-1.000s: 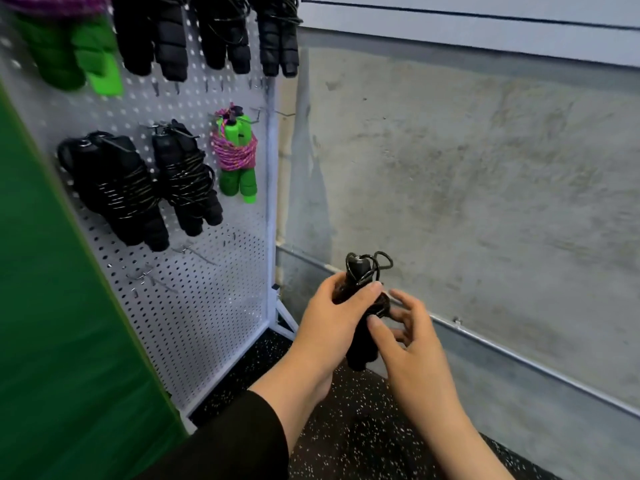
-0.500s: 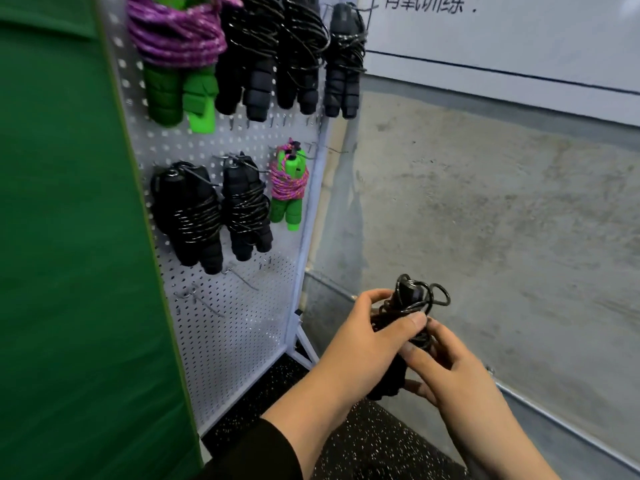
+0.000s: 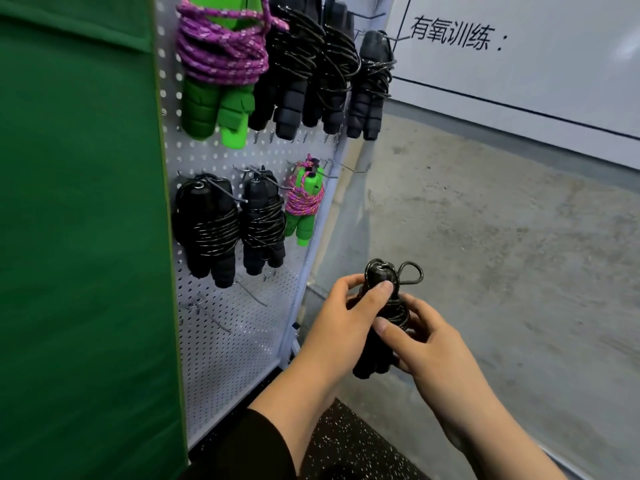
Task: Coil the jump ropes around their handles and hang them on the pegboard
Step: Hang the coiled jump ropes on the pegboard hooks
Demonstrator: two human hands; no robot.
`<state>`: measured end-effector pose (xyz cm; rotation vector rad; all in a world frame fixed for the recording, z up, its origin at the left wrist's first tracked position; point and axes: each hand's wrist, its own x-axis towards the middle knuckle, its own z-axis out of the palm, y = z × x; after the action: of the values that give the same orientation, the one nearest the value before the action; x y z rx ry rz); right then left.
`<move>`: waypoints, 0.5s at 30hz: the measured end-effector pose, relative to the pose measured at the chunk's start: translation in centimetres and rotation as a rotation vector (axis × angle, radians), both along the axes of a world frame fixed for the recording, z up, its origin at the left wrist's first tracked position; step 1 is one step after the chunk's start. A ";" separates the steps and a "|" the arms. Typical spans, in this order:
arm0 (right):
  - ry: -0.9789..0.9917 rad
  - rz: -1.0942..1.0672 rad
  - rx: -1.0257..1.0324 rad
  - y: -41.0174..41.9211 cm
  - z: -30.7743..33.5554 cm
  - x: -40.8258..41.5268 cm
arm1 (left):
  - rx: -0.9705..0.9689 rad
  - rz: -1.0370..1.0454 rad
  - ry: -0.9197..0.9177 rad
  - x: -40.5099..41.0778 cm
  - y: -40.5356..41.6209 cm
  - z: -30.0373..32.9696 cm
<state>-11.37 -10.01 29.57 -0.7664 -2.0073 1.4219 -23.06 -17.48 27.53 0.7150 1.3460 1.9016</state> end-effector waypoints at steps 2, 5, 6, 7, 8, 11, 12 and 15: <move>-0.004 0.001 0.011 -0.1 -0.1 -0.7 | -0.008 0.001 0.028 -0.7 0.0 0.0; -0.008 -0.007 0.051 0.4 -0.1 -2.0 | 0.001 0.018 0.029 -1.7 -0.1 0.4; -0.008 -0.009 0.067 0.6 0.0 -2.5 | 0.010 0.024 0.012 -2.0 0.0 0.5; -0.008 -0.013 0.083 0.9 0.1 -3.0 | 0.021 0.035 -0.013 -2.3 0.1 0.7; -0.007 -0.017 0.090 1.2 0.2 -3.5 | 0.026 0.058 -0.031 -2.7 0.1 0.9; -0.001 -0.041 0.096 2.7 0.8 -5.9 | 0.013 0.188 -0.071 -3.7 0.1 1.4; -0.001 -0.050 0.104 3.4 1.0 -6.7 | -0.003 0.225 -0.086 -4.2 0.2 1.3; 0.018 -0.086 0.136 5.7 1.6 -9.2 | -0.029 0.291 -0.121 -5.6 0.1 0.9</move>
<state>-20.53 -4.26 31.13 -0.7680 -2.0095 1.2260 -28.71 -17.36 28.48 0.3985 1.4593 2.1084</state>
